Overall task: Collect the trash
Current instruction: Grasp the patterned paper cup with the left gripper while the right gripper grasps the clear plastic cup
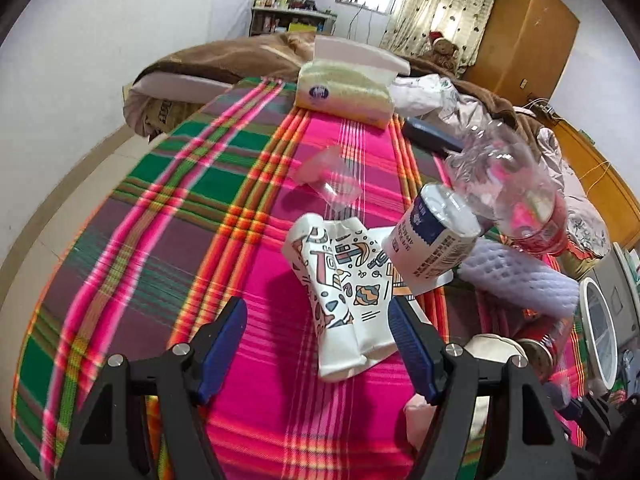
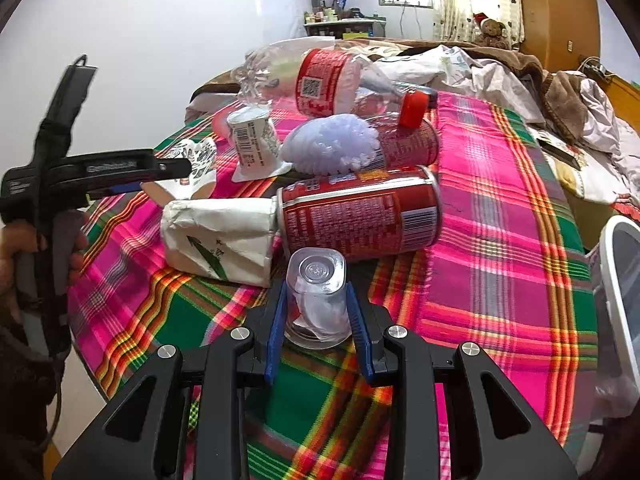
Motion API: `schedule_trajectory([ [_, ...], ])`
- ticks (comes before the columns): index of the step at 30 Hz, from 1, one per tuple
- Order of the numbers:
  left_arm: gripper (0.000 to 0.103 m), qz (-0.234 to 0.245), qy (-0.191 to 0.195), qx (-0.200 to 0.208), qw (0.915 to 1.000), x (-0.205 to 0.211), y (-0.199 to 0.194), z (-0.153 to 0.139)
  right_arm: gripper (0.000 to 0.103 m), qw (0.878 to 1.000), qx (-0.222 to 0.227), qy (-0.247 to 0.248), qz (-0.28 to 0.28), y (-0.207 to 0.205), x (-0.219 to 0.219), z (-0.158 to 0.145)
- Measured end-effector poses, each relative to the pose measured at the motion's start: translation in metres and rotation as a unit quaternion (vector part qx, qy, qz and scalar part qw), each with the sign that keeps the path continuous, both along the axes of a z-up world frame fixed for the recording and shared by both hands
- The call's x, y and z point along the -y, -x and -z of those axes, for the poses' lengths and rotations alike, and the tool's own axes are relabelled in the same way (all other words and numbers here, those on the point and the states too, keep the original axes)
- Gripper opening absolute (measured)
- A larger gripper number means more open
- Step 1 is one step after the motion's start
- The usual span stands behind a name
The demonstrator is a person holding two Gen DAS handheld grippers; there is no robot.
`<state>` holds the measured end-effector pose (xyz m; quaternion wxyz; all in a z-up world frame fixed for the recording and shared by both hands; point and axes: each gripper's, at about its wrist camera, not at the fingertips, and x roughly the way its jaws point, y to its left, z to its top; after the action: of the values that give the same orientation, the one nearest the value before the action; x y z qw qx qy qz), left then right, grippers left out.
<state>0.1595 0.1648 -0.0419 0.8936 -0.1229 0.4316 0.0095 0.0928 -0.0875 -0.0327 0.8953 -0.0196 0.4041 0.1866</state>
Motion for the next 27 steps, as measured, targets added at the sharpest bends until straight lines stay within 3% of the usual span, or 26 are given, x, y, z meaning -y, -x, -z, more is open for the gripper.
schedule_trajectory([
  [5, 0.071, -0.031, 0.011, -0.002, 0.9994, -0.002, -0.009, 0.004, 0.031, 1.000, -0.001, -0.004, 0.012, 0.000, 0.006, 0.001],
  [7, 0.066, -0.028, 0.012, -0.002, 0.9995, 0.001, -0.009, 0.005, 0.031, 1.000, -0.001, -0.004, 0.011, 0.000, 0.005, 0.001],
  [12, 0.065, -0.029, 0.012, -0.006, 0.9995, 0.007, -0.012, 0.005, 0.031, 1.000, 0.002, -0.008, 0.013, -0.001, 0.006, 0.000],
  [13, 0.062, -0.031, 0.008, -0.006, 0.9995, 0.008, -0.012, 0.005, 0.031, 1.000, 0.002, -0.008, 0.012, -0.001, 0.006, 0.001],
  [16, 0.034, -0.022, 0.011, -0.006, 0.9997, 0.013, -0.014, 0.004, 0.031, 1.000, 0.003, -0.009, 0.013, 0.001, 0.009, 0.001],
  [22, 0.026, -0.014, 0.006, 0.005, 0.9999, 0.023, -0.012, 0.002, 0.031, 1.000, 0.007, -0.013, 0.018, 0.001, 0.014, -0.002],
  [27, 0.025, -0.008, -0.002, 0.021, 0.9998, 0.026, -0.004, -0.006, 0.031, 0.999, 0.009, -0.021, 0.026, -0.001, 0.019, -0.003],
])
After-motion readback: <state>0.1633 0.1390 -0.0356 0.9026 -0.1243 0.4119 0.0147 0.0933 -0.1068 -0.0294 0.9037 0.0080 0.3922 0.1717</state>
